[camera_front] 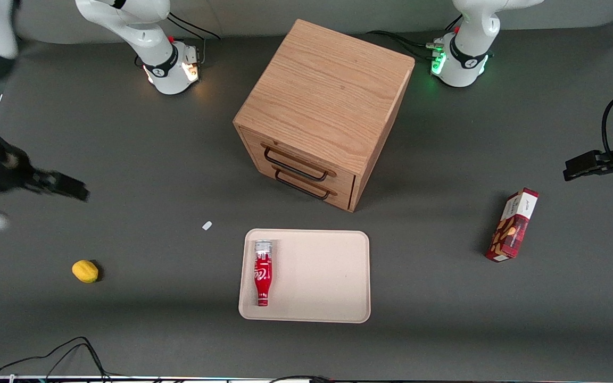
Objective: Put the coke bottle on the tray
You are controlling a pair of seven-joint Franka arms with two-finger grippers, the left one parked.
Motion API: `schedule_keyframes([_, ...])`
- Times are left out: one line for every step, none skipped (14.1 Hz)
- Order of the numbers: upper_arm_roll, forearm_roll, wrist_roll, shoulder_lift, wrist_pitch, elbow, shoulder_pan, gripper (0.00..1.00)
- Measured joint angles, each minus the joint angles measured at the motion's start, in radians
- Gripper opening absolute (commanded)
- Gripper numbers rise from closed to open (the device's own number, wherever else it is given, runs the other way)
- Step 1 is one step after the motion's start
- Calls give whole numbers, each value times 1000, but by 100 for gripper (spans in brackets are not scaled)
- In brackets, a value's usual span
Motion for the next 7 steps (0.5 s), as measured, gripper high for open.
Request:
schedule_keyframes([-23, 7, 0, -69, 3, -80, 0, 100])
schedule_keyframes([-37, 9, 0, -140, 18, -175, 0, 100])
schedule_keyframes([-42, 14, 0, -211, 48, -277, 0, 100])
schedule_keyframes([-44, 24, 0, -278, 87, -378, 0, 100])
schedule_keyframes([-44, 34, 0, -335, 121, -467, 1, 100])
schedule_keyframes([-44, 38, 0, -381, 146, -538, 1, 100])
schedule_keyframes([-44, 40, -1, -412, 160, -582, 2, 100])
